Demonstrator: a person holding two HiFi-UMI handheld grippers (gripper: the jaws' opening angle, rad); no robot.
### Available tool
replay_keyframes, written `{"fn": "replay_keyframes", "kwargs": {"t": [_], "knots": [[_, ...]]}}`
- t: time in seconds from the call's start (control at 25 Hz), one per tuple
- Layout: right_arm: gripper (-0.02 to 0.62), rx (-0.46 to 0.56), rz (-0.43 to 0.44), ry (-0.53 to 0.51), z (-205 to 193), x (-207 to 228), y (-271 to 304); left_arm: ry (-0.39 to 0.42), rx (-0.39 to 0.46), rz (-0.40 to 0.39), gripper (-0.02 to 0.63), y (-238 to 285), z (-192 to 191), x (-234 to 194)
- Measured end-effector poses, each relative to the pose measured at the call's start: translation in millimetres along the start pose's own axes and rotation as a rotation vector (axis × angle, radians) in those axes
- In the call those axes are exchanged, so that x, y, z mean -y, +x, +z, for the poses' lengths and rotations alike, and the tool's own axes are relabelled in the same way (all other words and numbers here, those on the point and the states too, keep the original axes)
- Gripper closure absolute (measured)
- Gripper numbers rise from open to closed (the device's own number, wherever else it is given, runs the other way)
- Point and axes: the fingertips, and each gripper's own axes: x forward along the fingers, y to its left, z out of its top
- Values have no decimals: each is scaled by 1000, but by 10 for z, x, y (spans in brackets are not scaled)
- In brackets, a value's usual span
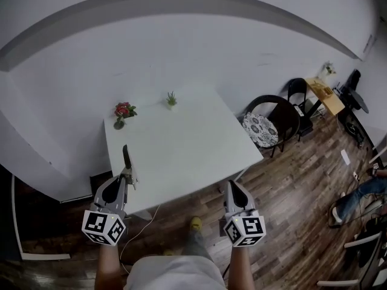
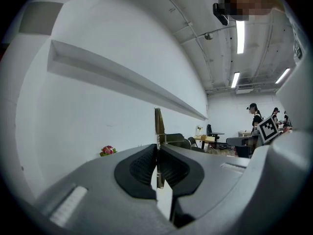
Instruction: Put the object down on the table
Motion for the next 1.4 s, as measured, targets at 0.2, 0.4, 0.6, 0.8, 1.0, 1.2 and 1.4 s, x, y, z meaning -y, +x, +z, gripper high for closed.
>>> {"fn": "replay_keyframes", "kwargs": {"t": [0.2, 0.4, 0.6, 0.8, 1.0, 1.2, 1.4], "knots": [[592, -18, 27, 18, -42, 254, 422, 21, -32, 29, 596, 407, -55, -34], [592, -36, 61, 26, -48, 551, 904, 22, -58, 60, 597, 874, -114, -45], [592, -55, 113, 26, -23, 789, 1390, 23, -79, 98, 596, 1311, -151, -44], [592, -73, 164, 40, -7, 1012, 1812, 27, -106, 138, 595, 1661, -195, -40], [592, -84, 212, 40, 4, 1169, 2167, 37, -130, 186, 595, 1929, -234, -85], [592, -86, 245, 32, 2, 1303, 2430, 55, -141, 214, 595, 2177, -266, -75], [592, -92, 271, 32, -22, 1383, 2563, 74, -154, 224, 595, 2311, -304, -7]]}}
